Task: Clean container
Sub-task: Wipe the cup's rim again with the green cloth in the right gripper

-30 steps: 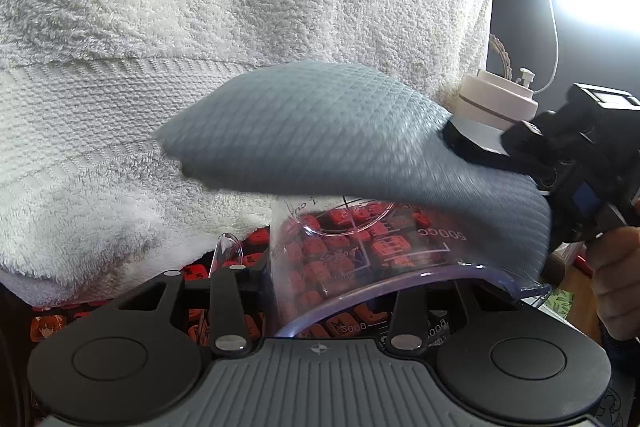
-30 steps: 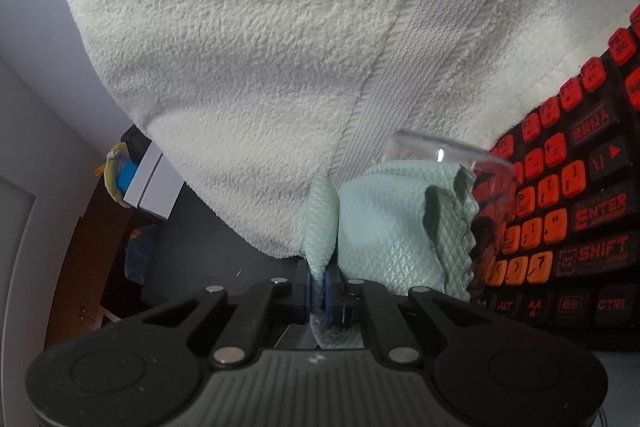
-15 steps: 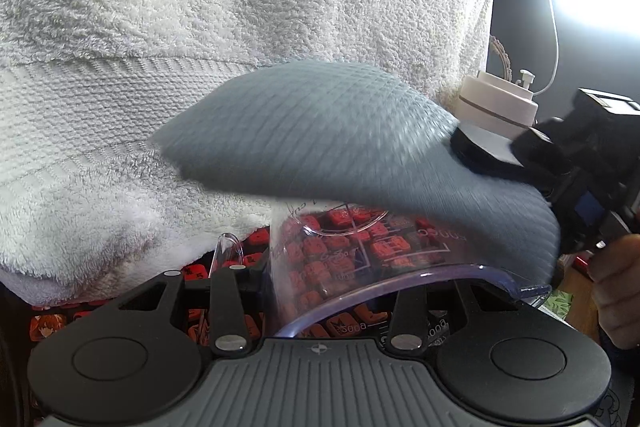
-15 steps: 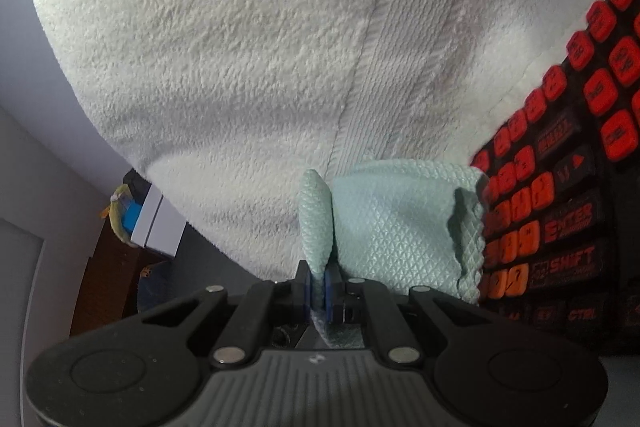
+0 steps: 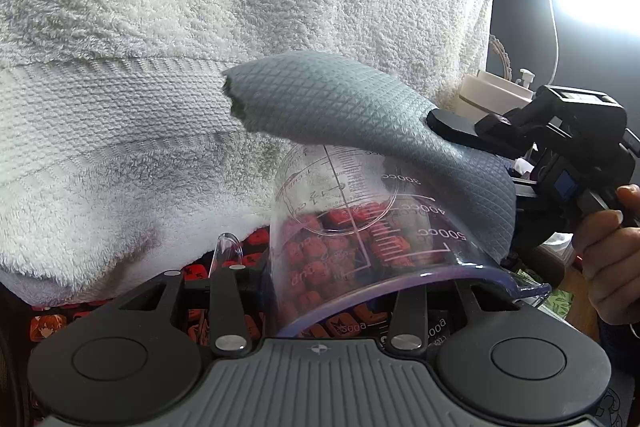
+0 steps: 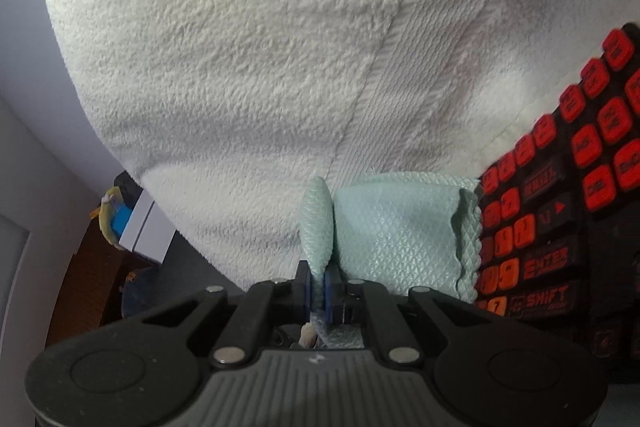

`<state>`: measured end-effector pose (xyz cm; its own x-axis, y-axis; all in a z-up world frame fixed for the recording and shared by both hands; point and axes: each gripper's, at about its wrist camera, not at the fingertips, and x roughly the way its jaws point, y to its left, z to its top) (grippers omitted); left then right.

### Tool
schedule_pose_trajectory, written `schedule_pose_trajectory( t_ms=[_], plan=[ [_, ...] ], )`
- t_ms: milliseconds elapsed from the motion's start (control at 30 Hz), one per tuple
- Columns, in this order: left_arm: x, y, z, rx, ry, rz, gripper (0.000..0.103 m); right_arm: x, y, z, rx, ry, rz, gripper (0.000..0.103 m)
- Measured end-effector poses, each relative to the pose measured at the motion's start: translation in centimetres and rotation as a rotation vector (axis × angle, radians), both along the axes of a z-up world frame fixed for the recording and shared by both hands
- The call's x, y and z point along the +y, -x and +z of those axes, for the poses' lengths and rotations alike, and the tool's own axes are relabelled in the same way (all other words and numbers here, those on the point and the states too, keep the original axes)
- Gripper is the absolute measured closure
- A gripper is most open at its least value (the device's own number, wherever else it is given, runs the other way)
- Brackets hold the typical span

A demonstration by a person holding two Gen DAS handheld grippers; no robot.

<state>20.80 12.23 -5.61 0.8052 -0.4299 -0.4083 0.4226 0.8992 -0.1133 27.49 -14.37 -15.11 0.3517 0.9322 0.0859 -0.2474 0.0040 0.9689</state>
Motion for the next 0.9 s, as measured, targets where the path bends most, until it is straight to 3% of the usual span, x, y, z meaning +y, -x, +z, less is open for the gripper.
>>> schedule_pose_trajectory(
  t_ms=[200, 633, 900],
  plan=[
    [0.4, -0.2, 0.0, 0.001, 0.004, -0.001, 0.063, 0.3, -0.1, -0.7, 0.037, -0.04, 0.018, 0.098],
    [-0.1, -0.5, 0.1, -0.001, -0.003, -0.001, 0.063, 3.7, 1.6, 1.7, -0.082, 0.056, 0.131, 0.099],
    [0.0, -0.7, 0.1, -0.001, -0.003, -0.001, 0.063, 2.7, 0.9, 1.0, -0.051, 0.031, 0.096, 0.098]
  ],
)
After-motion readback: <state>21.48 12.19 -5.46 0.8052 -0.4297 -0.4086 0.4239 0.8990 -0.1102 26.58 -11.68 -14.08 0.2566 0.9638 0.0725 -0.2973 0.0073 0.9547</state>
